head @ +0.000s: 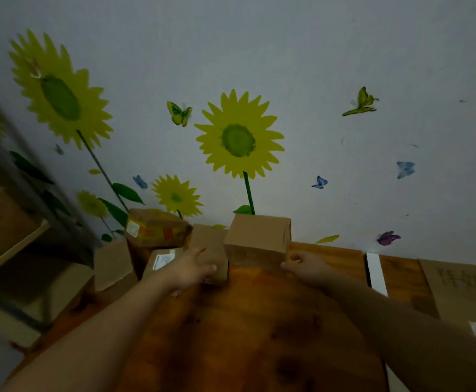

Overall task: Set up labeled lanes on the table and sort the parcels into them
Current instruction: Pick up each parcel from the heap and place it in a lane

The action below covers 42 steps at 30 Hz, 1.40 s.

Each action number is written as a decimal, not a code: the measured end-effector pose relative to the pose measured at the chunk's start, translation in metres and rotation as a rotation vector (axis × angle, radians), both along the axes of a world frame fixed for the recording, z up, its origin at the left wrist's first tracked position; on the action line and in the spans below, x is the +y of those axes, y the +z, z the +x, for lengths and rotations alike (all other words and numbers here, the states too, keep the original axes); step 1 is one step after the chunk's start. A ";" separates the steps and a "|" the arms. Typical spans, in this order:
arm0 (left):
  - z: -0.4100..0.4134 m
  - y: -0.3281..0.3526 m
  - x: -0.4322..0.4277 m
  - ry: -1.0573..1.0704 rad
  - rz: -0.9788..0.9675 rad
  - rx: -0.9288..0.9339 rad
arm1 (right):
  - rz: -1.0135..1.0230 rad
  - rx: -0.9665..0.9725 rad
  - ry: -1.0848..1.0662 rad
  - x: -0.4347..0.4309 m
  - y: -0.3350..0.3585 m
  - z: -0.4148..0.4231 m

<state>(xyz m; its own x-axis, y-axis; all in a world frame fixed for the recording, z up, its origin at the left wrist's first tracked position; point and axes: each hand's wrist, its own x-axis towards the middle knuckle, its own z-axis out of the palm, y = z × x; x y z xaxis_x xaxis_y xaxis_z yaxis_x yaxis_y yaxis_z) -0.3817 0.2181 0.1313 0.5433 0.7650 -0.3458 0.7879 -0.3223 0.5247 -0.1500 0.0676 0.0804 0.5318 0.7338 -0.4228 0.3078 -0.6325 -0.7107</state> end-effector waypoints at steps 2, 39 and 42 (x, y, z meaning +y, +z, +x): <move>0.015 -0.008 0.017 -0.022 -0.022 0.009 | -0.024 0.000 -0.041 0.010 -0.005 0.005; 0.044 0.008 0.029 0.117 -0.629 -0.664 | 0.565 0.205 -0.481 -0.030 0.066 -0.041; 0.028 0.024 -0.005 0.053 -0.599 -0.669 | 0.570 0.195 -0.461 -0.055 0.084 -0.053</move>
<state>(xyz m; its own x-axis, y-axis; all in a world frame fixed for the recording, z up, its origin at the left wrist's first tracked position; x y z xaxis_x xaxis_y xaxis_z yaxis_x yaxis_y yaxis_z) -0.3533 0.2133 0.1549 0.7434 0.5879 -0.3189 0.2630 0.1814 0.9476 -0.2031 0.0124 0.1647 0.7921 0.5885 -0.1621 -0.0631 -0.1851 -0.9807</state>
